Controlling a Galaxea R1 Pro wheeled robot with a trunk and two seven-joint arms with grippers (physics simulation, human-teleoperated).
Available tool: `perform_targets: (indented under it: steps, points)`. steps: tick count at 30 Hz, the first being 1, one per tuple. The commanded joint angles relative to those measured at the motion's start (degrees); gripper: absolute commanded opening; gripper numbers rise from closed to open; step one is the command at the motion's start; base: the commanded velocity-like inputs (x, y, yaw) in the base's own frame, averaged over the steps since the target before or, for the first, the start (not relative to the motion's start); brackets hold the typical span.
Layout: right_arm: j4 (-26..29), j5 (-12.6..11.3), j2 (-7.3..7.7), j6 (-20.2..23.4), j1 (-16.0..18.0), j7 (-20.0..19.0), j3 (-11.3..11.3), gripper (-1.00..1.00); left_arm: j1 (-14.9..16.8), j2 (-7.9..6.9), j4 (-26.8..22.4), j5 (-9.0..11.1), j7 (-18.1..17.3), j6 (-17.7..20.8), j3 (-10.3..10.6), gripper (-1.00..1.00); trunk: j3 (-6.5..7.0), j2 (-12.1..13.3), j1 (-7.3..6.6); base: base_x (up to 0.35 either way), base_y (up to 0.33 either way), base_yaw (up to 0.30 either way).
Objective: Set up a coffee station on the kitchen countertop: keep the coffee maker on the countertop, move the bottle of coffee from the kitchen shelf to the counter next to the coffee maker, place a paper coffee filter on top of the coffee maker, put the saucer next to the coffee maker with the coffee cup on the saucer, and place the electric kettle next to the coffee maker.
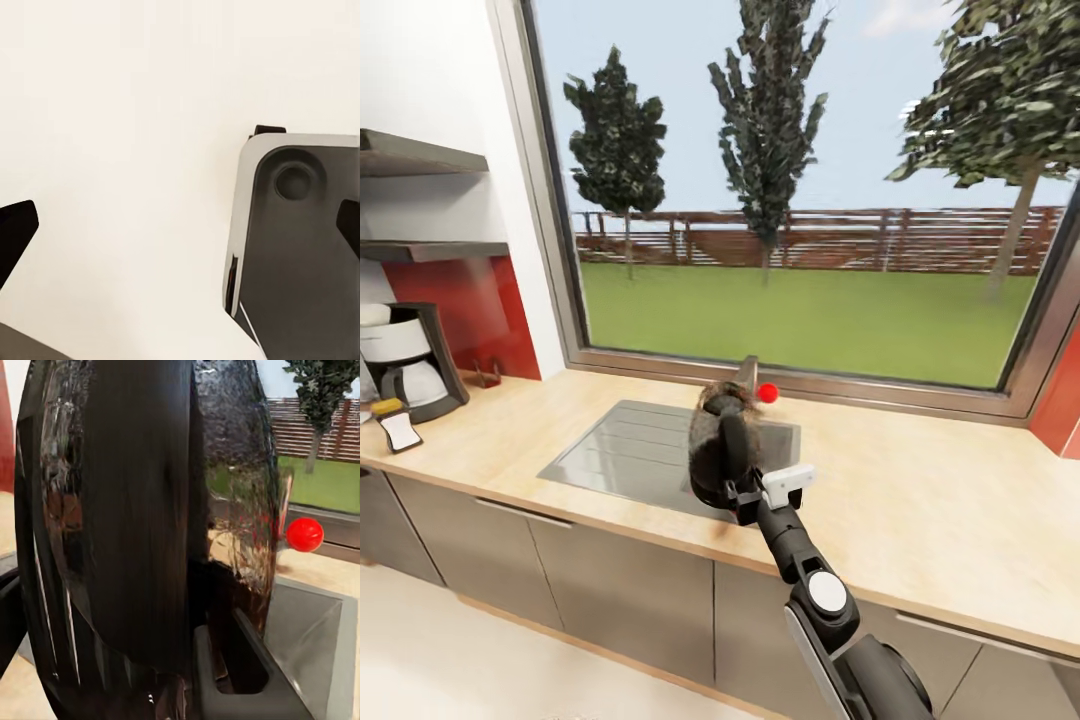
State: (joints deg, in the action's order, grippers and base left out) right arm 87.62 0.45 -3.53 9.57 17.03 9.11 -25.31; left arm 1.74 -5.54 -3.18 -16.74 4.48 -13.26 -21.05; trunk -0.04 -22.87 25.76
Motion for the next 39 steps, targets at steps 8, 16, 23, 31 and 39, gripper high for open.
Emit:
perform_targets:
  steps: [8, 16, 23, 31, 39]
  points:
    - [0.10, 0.17, 0.02, 0.36, 0.03, 0.38, -0.17, -1.00, 0.02, 0.00, 0.12, -0.65, 0.24, -0.27, -0.31, 1.00, 0.50, -0.04, 0.02, 0.000, 0.000, 0.210]
    - [0.10, 0.17, 0.02, 0.36, 0.03, 0.38, -0.17, -1.00, 0.04, 0.00, 0.12, -0.47, 0.26, -0.21, -0.64, 1.00, 1.02, -0.04, 0.02, 0.000, 0.000, 0.210]
    - [0.10, 0.16, 0.02, 0.36, 0.03, 0.38, -0.17, -1.00, 0.04, 0.00, 0.11, -0.35, 0.26, -0.21, -0.74, 1.00, 1.48, -0.04, 0.02, 0.070, 0.127, 0.210]
    - [0.03, 0.09, 0.02, 0.36, 0.03, 0.34, -0.24, -1.00, 0.08, 0.09, 0.08, -0.32, 0.26, -0.26, -0.75, 1.00, 1.99, -0.04, 0.02, 0.132, 0.280, 0.210]
    - [-0.04, 0.15, 0.02, 0.39, 0.03, -3.81, -0.27, -1.00, 0.08, 0.09, 0.02, -0.31, 0.26, -0.26, -0.75, 1.00, 2.28, -0.04, 0.02, 0.153, 0.288, 0.132]
